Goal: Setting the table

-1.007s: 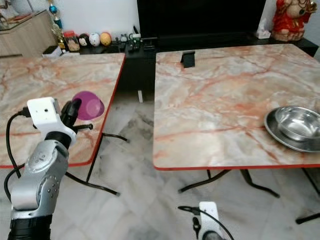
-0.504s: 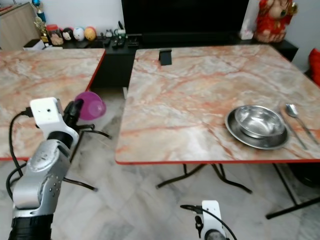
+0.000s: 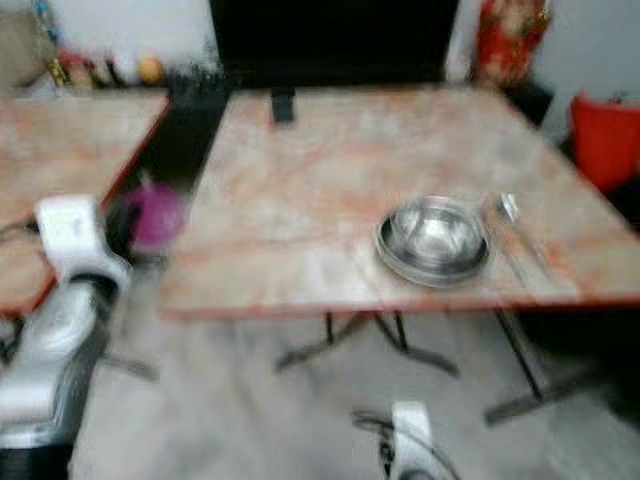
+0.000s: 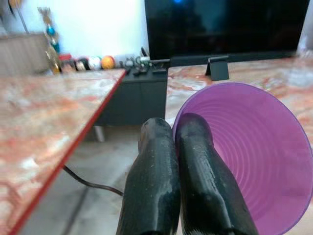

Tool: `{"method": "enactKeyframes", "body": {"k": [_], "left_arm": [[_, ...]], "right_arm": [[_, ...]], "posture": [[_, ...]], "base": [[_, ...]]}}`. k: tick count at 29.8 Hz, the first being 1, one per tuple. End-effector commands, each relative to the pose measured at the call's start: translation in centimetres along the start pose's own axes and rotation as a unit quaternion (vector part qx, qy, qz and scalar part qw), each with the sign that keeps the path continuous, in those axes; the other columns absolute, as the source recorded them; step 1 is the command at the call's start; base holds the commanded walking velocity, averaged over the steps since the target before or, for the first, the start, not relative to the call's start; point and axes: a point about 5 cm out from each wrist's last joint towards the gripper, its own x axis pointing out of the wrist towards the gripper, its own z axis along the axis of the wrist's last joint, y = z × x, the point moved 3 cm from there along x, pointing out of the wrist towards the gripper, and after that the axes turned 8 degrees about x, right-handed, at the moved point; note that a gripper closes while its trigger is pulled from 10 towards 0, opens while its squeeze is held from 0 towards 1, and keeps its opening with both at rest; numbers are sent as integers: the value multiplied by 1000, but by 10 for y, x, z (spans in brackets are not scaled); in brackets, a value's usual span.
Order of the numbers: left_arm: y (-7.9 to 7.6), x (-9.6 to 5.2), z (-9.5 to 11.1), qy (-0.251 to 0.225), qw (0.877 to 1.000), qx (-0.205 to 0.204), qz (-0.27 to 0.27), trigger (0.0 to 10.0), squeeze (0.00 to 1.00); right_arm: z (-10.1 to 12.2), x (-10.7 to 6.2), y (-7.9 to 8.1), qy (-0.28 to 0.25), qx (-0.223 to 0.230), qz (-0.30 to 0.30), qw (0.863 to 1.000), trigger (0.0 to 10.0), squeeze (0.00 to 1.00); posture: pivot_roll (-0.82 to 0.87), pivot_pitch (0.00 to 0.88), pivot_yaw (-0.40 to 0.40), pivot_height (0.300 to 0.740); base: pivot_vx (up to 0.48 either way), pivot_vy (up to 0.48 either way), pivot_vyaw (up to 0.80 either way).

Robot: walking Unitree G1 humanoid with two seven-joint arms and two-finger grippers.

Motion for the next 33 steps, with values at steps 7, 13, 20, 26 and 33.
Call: {"method": "enactKeyframes", "body": {"k": [7, 13, 20, 26, 33], "left_arm": [[32, -3, -2, -5, 999, 41, 29, 10000, 0], [41, -4, -4, -4, 998, 45, 46, 10000, 0], [46, -5, -6, -2, 998, 35, 53, 10000, 0], [50, -4, -2, -14, 998, -1, 59, 10000, 0], [47, -2, 1, -21, 999, -12, 47, 10000, 0]], "right_arm": [[4, 0, -7, -2, -6, -5, 1000, 10000, 0], [5, 1, -8, -1, -9, 0, 1000, 10000, 0], [6, 1, -8, -2, -12, 2, 1000, 10000, 0], [7, 1, -7, -2, -11, 3, 1000, 10000, 0], [7, 1, -7, -4, -8, 3, 1000, 10000, 0]], "posture": [[-39, 0, 24, 740], [-38, 0, 14, 740], [-35, 0, 8, 740], [-35, 0, 8, 740], [-36, 0, 10, 740]], "base": [[0, -334, 0], [0, -333, 0], [0, -137, 0], [0, 0, 0], [0, 0, 0]]}}
